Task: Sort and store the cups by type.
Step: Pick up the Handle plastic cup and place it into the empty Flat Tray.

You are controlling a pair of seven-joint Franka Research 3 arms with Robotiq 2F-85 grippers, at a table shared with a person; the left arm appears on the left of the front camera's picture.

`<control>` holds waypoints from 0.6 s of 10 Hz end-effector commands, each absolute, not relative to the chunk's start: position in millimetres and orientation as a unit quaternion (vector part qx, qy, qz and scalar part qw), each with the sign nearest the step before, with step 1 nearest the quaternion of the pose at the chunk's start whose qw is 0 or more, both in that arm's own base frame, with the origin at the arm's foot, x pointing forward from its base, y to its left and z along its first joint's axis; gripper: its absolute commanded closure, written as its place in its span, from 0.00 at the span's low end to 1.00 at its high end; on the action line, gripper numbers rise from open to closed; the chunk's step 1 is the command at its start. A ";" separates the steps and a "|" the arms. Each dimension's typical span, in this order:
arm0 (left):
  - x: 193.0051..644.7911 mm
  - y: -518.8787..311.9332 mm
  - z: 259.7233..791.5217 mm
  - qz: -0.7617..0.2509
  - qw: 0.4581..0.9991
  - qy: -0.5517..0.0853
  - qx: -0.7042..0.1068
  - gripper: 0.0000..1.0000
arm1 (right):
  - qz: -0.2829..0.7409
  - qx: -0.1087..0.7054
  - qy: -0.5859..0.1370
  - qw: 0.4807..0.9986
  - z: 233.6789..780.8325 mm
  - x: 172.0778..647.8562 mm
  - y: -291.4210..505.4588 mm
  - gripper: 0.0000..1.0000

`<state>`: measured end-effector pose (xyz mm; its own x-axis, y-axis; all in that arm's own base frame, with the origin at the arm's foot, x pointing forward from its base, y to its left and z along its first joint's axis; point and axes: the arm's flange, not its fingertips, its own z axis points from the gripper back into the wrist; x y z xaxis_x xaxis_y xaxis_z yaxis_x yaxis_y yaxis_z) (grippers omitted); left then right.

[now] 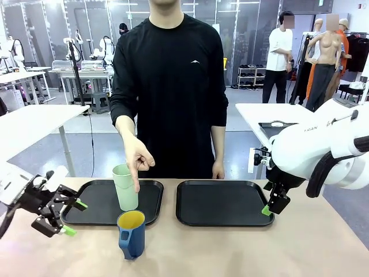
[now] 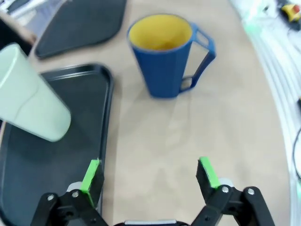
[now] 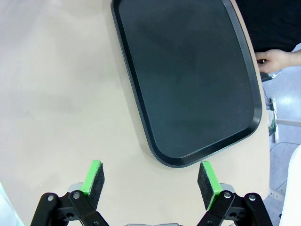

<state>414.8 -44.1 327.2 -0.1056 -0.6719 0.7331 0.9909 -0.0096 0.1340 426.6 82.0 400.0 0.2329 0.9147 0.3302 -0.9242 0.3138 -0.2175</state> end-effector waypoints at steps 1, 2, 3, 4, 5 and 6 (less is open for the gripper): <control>423.3 -50.3 308.2 -0.648 0.603 -0.348 -0.311 0.00 | 0.581 0.005 -0.204 0.788 398.0 424.2 83.0 0.00; 424.4 -56.6 303.8 -0.636 0.592 -0.355 -0.346 0.00 | 0.581 0.005 -0.204 0.788 398.0 424.2 83.0 0.00; 425.7 -59.6 299.7 -0.630 0.579 -0.363 -0.369 0.00 | 0.581 0.005 -0.204 0.788 398.0 424.2 83.0 0.00; 427.2 -59.3 298.7 -0.607 0.570 -0.375 -0.408 0.00 | 0.581 0.005 -0.204 0.788 398.0 424.2 83.0 0.00; 428.6 -58.6 298.3 -0.594 0.555 -0.389 -0.433 0.00 | 0.581 0.005 -0.204 0.788 398.0 424.2 83.0 0.00; 428.3 -59.1 295.4 -0.598 0.540 -0.393 -0.443 0.00 | 0.581 0.005 -0.204 0.788 398.0 424.2 83.0 0.00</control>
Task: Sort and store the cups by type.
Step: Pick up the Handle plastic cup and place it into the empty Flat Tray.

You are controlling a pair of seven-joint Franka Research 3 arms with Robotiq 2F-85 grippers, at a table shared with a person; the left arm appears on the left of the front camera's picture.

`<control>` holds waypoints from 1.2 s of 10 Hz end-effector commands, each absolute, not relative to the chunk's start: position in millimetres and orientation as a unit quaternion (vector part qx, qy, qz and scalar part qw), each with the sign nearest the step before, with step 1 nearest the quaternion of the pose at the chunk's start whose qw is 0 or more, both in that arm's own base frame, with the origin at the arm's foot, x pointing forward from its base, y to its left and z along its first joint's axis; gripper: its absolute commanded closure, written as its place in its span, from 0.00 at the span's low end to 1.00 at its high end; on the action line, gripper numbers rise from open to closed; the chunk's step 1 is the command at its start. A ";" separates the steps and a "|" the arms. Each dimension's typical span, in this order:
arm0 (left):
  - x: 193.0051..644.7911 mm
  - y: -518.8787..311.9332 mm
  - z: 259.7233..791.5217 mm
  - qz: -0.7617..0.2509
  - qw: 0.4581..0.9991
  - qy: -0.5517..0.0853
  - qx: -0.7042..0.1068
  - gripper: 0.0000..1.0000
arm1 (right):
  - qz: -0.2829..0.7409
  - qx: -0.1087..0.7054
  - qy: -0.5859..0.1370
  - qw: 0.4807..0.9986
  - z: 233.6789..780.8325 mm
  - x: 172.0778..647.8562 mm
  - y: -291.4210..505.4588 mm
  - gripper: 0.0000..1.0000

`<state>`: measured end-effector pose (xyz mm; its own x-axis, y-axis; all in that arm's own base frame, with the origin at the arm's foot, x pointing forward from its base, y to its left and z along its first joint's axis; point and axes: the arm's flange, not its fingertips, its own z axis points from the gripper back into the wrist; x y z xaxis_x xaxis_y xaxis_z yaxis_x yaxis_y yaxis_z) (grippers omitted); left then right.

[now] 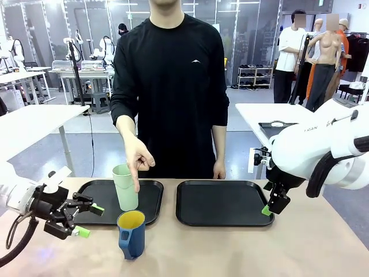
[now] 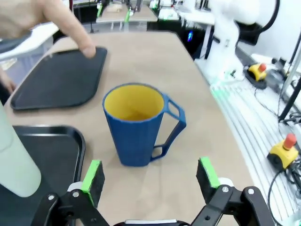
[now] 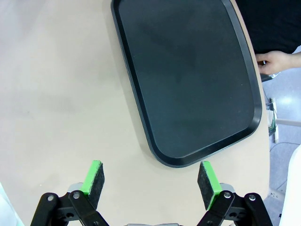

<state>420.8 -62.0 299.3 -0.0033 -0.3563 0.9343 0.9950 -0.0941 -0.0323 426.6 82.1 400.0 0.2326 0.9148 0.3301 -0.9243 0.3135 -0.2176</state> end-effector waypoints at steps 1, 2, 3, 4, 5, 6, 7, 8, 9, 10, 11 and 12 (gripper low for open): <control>428.0 -61.6 292.4 -0.610 0.535 -0.395 -0.431 0.00 | 0.581 0.005 -0.204 0.788 398.0 424.2 83.0 0.00; 428.6 -65.1 289.7 -0.624 0.547 -0.383 -0.406 0.00 | 0.581 0.005 -0.204 0.788 398.0 424.2 83.0 0.00; 430.6 -66.5 291.3 -0.625 0.550 -0.378 -0.405 0.00 | 0.581 0.005 -0.204 0.788 398.0 424.2 83.0 0.00; 424.6 -60.7 295.0 -0.608 0.548 -0.379 -0.432 0.00 | 0.581 0.005 -0.204 0.788 398.0 424.2 83.0 0.00; 424.6 -60.7 295.0 -0.608 0.548 -0.379 -0.432 0.00 | 0.581 0.005 -0.204 0.788 398.0 424.2 83.0 0.00; 424.6 -60.7 295.0 -0.608 0.548 -0.379 -0.432 0.00 | 0.581 0.005 -0.204 0.788 398.0 424.2 83.0 0.00; 424.6 -60.7 295.0 -0.608 0.548 -0.379 -0.432 0.00 | 0.581 0.005 -0.204 0.788 398.0 424.2 83.0 0.00; 424.6 -60.7 295.0 -0.608 0.548 -0.379 -0.432 0.00 | 0.581 0.005 -0.204 0.788 398.0 424.2 83.0 0.00; 426.1 -60.6 293.4 -0.611 0.550 -0.378 -0.426 0.00 | 0.581 0.005 -0.204 0.788 398.0 424.2 83.0 0.00; 429.3 -68.4 281.9 -0.610 0.554 -0.383 -0.418 0.00 | 0.581 0.005 -0.204 0.788 398.0 424.2 83.0 0.00; 431.7 -74.0 271.9 -0.610 0.551 -0.389 -0.416 0.00 | 0.581 0.005 -0.204 0.788 398.0 424.2 83.0 0.00; 432.9 -78.7 265.1 -0.609 0.551 -0.396 -0.411 0.00 | 0.581 0.005 -0.204 0.788 398.0 424.2 83.0 0.00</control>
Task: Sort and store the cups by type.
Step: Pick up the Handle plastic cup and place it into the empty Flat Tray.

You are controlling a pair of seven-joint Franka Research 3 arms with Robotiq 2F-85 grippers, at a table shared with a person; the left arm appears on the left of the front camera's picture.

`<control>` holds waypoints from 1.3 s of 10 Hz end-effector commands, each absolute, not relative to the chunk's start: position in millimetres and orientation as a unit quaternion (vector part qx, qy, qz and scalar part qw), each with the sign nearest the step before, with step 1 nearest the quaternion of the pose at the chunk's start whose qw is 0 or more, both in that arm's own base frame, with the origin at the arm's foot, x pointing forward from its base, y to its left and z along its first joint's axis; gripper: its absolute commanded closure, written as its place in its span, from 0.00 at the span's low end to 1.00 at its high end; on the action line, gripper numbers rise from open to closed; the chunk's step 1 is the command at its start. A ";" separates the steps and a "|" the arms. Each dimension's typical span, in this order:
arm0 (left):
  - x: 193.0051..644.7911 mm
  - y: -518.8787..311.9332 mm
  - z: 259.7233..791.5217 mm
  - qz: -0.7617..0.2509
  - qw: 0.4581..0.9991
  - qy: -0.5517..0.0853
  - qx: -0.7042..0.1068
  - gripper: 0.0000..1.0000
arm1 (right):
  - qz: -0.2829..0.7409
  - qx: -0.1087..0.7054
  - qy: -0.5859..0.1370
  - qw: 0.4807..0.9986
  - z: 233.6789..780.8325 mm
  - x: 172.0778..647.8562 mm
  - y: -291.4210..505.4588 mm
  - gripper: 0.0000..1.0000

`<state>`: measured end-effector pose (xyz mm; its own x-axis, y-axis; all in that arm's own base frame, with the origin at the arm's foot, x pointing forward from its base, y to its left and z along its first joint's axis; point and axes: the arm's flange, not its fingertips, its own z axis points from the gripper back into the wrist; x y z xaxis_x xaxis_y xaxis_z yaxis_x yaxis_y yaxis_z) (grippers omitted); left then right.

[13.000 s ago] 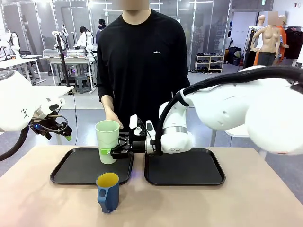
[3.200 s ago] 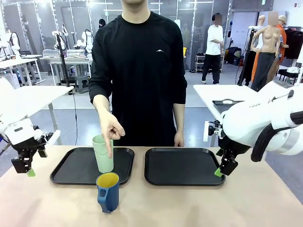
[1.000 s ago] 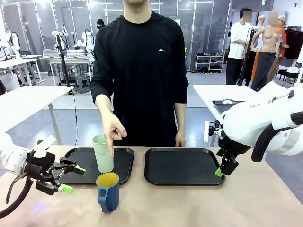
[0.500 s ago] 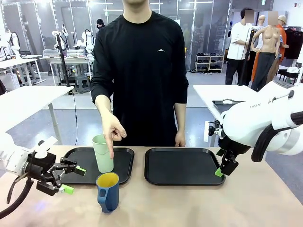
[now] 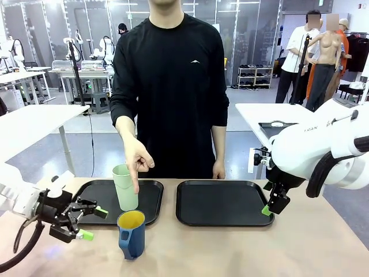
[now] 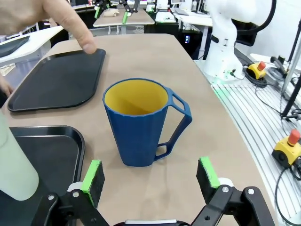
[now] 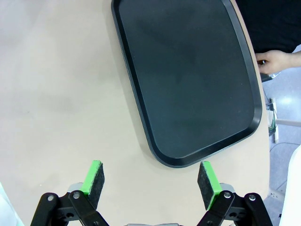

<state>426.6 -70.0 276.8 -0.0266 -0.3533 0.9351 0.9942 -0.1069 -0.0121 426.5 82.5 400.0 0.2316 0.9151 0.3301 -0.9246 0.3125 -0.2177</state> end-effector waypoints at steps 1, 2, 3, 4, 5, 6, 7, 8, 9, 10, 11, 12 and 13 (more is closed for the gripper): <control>432.9 -85.7 257.1 -0.607 0.556 -0.398 -0.405 0.00 | 0.581 0.005 -0.204 0.788 398.0 424.2 83.0 0.00; 433.7 -93.3 248.8 -0.600 0.563 -0.405 -0.399 0.00 | 0.581 0.005 -0.204 0.788 398.0 424.2 83.0 0.00; 434.3 -101.4 241.9 -0.596 0.558 -0.411 -0.404 0.00 | 0.581 0.005 -0.204 0.788 398.0 424.2 83.0 0.00; 434.4 -107.2 236.8 -0.594 0.556 -0.414 -0.407 0.00 | 0.581 0.005 -0.204 0.788 398.0 424.2 83.0 0.00; 433.5 -112.5 232.1 -0.596 0.553 -0.414 -0.410 0.00 | 0.581 0.005 -0.204 0.788 398.0 424.2 83.0 0.00; 432.9 -116.9 228.4 -0.595 0.548 -0.415 -0.416 0.00 | 0.581 0.005 -0.204 0.788 398.0 424.2 83.0 0.00; 433.5 -121.2 226.3 -0.594 0.545 -0.418 -0.419 0.00 | 0.581 0.005 -0.204 0.788 398.0 424.2 83.0 0.00; 434.2 -124.7 224.7 -0.591 0.544 -0.424 -0.417 0.00 | 0.581 0.005 -0.204 0.788 398.0 424.2 83.0 0.00; 435.3 -129.8 223.9 -0.590 0.542 -0.427 -0.419 0.00 | 0.581 0.005 -0.204 0.788 398.0 424.2 83.0 0.00; 436.5 -135.0 221.8 -0.589 0.539 -0.427 -0.425 0.00 | 0.581 0.005 -0.204 0.788 398.0 424.2 83.0 0.00; 437.5 -139.2 220.2 -0.587 0.537 -0.429 -0.428 0.00 | 0.581 0.005 -0.204 0.788 398.0 424.2 83.0 0.00; 438.7 -143.6 219.2 -0.584 0.533 -0.432 -0.434 0.00 | 0.581 0.005 -0.204 0.788 398.0 424.2 83.0 0.00; 440.6 -147.4 218.2 -0.583 0.531 -0.432 -0.437 0.00 | 0.581 0.005 -0.204 0.788 398.0 424.2 83.0 0.00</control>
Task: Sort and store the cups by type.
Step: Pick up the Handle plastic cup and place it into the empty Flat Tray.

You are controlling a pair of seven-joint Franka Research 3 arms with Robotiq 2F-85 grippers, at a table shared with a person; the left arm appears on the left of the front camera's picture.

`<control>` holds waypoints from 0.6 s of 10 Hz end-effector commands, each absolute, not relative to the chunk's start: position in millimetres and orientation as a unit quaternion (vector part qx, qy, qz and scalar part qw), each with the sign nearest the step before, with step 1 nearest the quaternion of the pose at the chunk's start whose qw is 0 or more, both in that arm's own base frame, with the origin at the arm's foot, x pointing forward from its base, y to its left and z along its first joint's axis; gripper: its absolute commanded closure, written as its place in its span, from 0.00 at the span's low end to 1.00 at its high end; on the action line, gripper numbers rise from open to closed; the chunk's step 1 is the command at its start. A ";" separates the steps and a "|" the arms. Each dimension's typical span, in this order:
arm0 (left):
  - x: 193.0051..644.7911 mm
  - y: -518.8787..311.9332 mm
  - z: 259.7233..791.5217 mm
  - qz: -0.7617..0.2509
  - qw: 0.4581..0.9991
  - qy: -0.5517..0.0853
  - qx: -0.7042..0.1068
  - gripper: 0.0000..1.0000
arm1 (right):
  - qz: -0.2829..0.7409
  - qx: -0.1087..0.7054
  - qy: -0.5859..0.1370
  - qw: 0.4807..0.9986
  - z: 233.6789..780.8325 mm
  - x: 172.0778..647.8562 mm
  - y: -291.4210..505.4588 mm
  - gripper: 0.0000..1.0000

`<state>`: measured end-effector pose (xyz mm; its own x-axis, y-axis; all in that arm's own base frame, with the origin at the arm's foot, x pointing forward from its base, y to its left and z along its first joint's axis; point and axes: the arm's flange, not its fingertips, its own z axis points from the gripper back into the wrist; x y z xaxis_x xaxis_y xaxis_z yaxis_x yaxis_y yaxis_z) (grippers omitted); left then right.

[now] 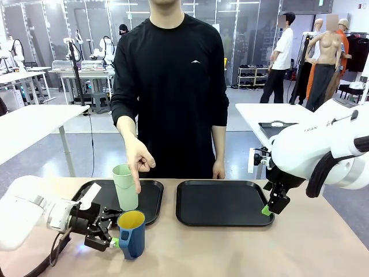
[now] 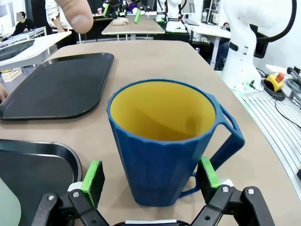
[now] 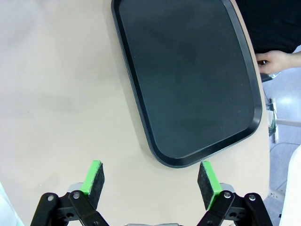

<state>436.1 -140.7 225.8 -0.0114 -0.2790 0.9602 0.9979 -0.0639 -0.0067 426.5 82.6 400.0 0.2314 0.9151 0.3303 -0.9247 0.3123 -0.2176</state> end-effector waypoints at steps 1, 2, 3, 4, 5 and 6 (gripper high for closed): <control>441.9 -151.7 217.5 -0.580 0.529 -0.433 -0.443 0.00 | 0.581 0.005 -0.204 0.788 398.0 424.2 83.0 0.00; 442.0 -156.2 217.5 -0.579 0.525 -0.433 -0.449 0.00 | 0.581 0.005 -0.204 0.788 398.0 424.2 83.0 0.00; 442.1 -160.0 217.9 -0.579 0.517 -0.434 -0.457 0.00 | 0.581 0.005 -0.204 0.788 398.0 424.2 83.0 0.00; 443.4 -161.8 218.3 -0.570 0.520 -0.434 -0.465 0.00 | 0.581 0.005 -0.204 0.788 398.0 424.2 83.0 0.00; 444.0 -162.8 217.7 -0.566 0.520 -0.435 -0.469 0.00 | 0.581 0.005 -0.204 0.788 398.0 424.2 83.0 0.00; 443.9 -164.7 217.0 -0.565 0.518 -0.437 -0.471 0.00 | 0.581 0.005 -0.204 0.788 398.0 424.2 83.0 0.00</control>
